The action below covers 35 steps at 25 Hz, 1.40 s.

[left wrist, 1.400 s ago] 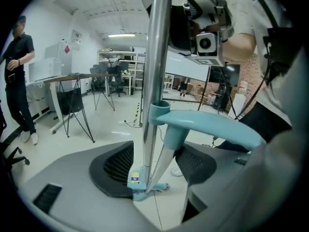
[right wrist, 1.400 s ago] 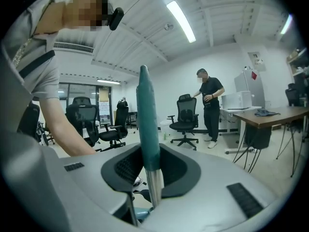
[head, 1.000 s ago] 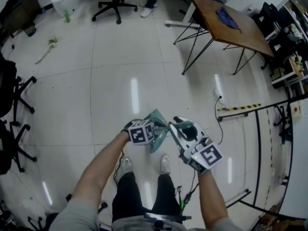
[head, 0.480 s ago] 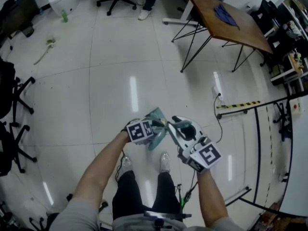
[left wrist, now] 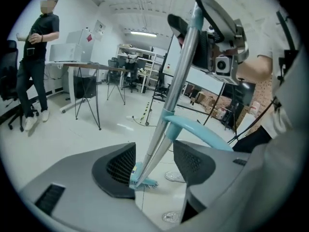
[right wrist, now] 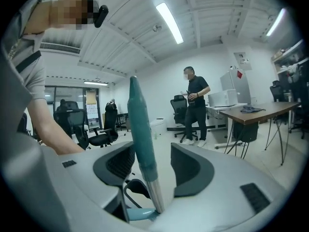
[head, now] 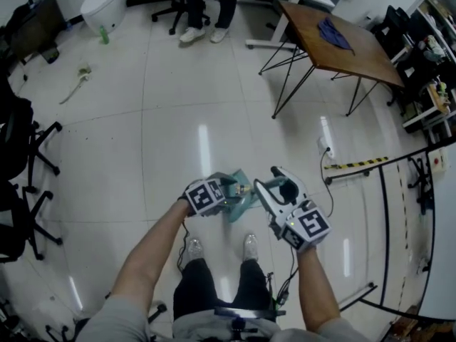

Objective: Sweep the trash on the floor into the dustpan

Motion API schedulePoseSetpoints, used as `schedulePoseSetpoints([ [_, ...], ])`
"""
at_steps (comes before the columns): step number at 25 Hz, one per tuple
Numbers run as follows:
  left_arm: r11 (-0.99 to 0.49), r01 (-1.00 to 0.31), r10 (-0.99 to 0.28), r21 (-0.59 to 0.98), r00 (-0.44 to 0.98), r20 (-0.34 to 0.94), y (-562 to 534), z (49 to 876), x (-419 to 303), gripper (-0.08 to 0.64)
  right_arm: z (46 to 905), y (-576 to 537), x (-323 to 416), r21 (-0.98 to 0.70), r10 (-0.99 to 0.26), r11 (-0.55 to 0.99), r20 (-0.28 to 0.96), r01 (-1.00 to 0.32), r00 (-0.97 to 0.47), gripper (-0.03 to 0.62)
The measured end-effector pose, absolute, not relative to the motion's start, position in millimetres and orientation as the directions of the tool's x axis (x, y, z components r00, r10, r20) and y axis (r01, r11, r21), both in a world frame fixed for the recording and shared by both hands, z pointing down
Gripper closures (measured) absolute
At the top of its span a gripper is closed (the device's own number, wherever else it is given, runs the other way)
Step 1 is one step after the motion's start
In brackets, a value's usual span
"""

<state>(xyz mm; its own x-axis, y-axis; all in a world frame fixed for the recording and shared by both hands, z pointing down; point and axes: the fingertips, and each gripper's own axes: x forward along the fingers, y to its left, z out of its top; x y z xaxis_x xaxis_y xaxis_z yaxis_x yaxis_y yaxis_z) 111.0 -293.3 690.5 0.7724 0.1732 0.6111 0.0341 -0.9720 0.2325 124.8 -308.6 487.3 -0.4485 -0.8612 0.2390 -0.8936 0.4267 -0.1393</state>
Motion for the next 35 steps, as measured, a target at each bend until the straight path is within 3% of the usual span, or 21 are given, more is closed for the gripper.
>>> schedulePoseSetpoints([
  [5, -0.974, -0.143, -0.008, 0.174, 0.794, 0.607, -323.1, 640.5, 67.6, 0.333, 467.7, -290.1, 123.9, -0.15, -0.876, 0.376, 0.266, -0.914, -0.403, 0.319],
  [7, -0.968, -0.202, -0.081, 0.149, 0.815, 0.574, -328.9, 603.6, 54.0, 0.381, 453.3, -278.9, 124.4, -0.164, -0.891, 0.346, 0.253, -0.924, -0.378, 0.319],
  [10, -0.961, -0.259, -0.18, 0.095, 0.85, 0.495, -325.7, 541.4, 46.9, 0.527, 426.0, -261.4, 129.9, -0.188, -0.914, 0.313, 0.207, -0.931, -0.349, 0.319],
  [13, -0.954, -0.291, -0.234, 0.077, 0.877, 0.419, -309.1, 487.8, 47.8, 0.555, 401.2, -246.2, 140.8, -0.199, -0.936, 0.279, 0.16, -0.939, -0.312, 0.321],
  [15, -0.943, -0.326, -0.274, 0.074, 0.881, 0.385, -299.2, 458.0, 52.8, 0.555, 382.8, -237.5, 148.3, -0.183, -0.946, 0.267, 0.139, -0.946, -0.294, 0.457],
  [20, -0.906, -0.414, -0.371, 0.086, 0.876, 0.308, -277.3, 400.7, 61.2, 0.555, 352.1, -221.2, 152.8, -0.136, -0.946, 0.297, 0.093, -0.945, -0.311, 0.592],
  [35, -0.852, -0.514, -0.475, 0.101, 0.84, 0.262, -248.8, 374.9, 74.5, 0.555, 332.9, -214.3, 149.5, -0.139, -0.888, 0.448, 0.05, -0.883, -0.458, 0.592],
])
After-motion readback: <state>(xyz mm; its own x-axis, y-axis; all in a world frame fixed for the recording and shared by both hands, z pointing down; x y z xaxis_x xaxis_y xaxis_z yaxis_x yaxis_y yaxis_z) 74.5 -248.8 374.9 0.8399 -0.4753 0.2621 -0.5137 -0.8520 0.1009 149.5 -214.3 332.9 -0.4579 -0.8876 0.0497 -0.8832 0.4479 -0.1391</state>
